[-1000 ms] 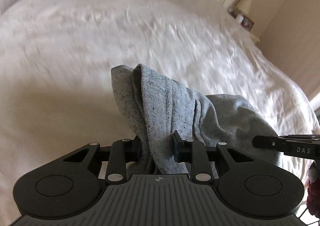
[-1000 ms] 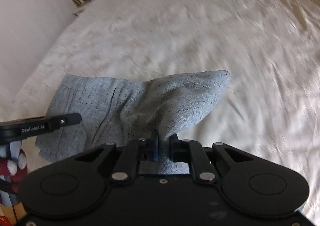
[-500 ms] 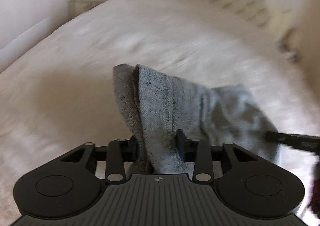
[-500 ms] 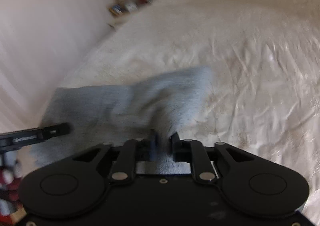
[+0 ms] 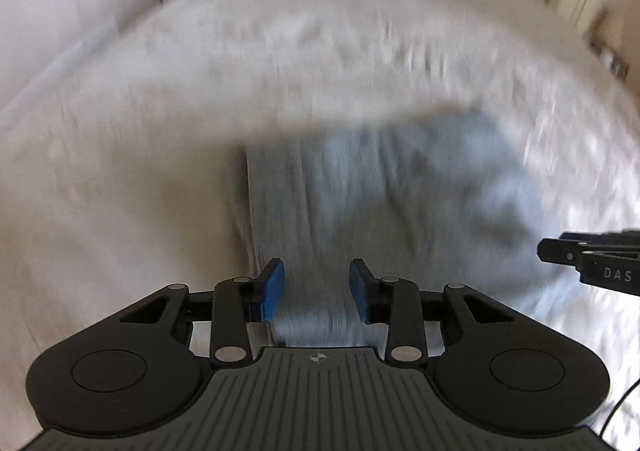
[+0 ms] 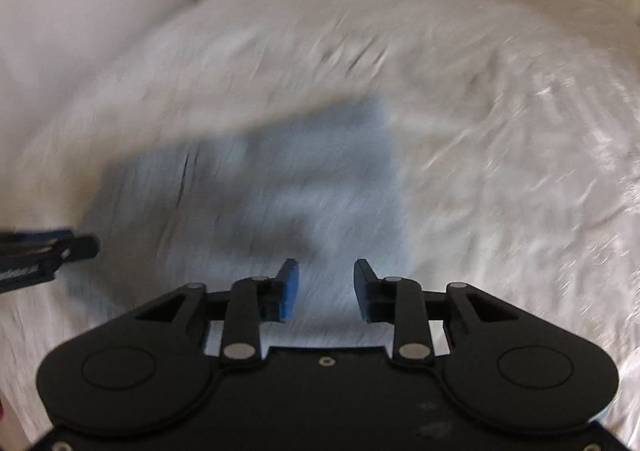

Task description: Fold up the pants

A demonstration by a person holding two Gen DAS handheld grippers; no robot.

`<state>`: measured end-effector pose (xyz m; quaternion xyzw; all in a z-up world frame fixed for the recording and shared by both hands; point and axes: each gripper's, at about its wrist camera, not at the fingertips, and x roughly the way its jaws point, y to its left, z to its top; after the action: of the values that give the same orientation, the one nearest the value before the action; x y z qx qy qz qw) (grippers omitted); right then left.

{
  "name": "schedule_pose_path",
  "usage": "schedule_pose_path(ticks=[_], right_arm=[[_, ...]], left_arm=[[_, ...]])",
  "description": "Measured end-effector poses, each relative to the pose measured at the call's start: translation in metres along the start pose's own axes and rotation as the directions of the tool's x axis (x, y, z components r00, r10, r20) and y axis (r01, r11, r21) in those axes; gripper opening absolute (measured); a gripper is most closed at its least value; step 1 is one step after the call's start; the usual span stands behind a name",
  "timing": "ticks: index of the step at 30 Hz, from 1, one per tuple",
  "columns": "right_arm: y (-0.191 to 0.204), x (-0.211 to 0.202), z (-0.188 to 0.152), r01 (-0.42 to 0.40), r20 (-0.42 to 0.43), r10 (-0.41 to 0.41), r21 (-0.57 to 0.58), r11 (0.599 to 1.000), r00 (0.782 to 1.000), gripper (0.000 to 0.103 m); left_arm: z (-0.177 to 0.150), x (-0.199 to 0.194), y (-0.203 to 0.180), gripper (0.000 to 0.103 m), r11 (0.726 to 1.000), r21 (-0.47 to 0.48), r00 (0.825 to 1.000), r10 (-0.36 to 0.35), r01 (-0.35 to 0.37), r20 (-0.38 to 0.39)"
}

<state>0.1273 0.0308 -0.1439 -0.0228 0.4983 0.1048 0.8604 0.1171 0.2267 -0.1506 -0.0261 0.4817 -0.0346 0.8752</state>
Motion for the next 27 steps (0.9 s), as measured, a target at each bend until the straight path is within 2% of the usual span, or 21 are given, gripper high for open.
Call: schedule_pose_path(ticks=[1,2,4,7,9,11,13,17,21,22,25,27], right_arm=[[0.004,0.012,-0.011,0.018,-0.059,-0.019,-0.016,1.000,0.998,0.031],[0.004,0.021,-0.021,0.027,-0.096,-0.028,-0.014,1.000,0.995,0.031],[0.001,0.024,-0.031,0.026,-0.086,-0.023,0.027,0.999,0.996,0.032],[-0.002,0.016,-0.024,0.029,-0.094,-0.025,0.048,0.998,0.995,0.033],[-0.002,0.008,-0.008,0.038,-0.048,-0.036,0.039,0.999,0.998,0.034],[0.003,-0.004,0.007,0.035,0.046,-0.034,-0.010,0.999,0.998,0.034],[0.008,-0.005,0.022,0.022,0.089,-0.018,-0.040,0.999,0.996,0.034],[0.014,0.027,0.045,-0.005,0.061,0.008,-0.042,0.999,0.998,0.033],[0.015,0.062,0.052,0.027,-0.012,-0.027,-0.030,0.999,1.000,0.033],[0.015,0.069,0.053,0.047,-0.031,-0.047,-0.021,0.999,0.998,0.035],[0.010,0.085,0.051,0.087,-0.042,-0.086,0.014,0.996,0.995,0.061],[-0.002,0.092,0.051,0.078,-0.052,-0.075,0.067,0.995,0.996,0.064]], left_arm=[[-0.011,0.010,0.001,0.037,1.000,-0.002,0.999,0.011,-0.011,-0.035],[-0.019,0.015,0.003,0.038,1.000,-0.010,0.999,0.002,-0.002,-0.039],[-0.027,0.010,0.002,0.038,1.000,0.002,1.000,-0.001,0.001,-0.007],[-0.019,-0.003,-0.001,0.037,1.000,0.016,1.000,-0.010,0.011,-0.024],[-0.010,-0.018,0.002,0.036,1.000,0.002,1.000,-0.010,0.010,0.027],[0.003,-0.031,0.003,0.036,1.000,0.012,0.995,-0.006,0.005,0.103],[0.024,-0.024,0.006,0.036,1.000,0.003,0.992,-0.012,0.011,0.126],[0.051,0.013,0.016,0.036,0.998,-0.056,0.995,0.015,-0.010,0.097],[0.049,0.037,0.033,0.041,0.993,-0.118,0.999,0.020,-0.016,0.038],[0.043,0.036,0.037,0.044,0.991,-0.132,0.999,0.014,-0.009,0.039],[0.039,0.037,0.041,0.053,0.990,-0.140,0.999,0.020,-0.014,0.042],[0.038,0.037,0.044,0.059,0.986,-0.165,0.999,0.026,-0.020,0.034]])
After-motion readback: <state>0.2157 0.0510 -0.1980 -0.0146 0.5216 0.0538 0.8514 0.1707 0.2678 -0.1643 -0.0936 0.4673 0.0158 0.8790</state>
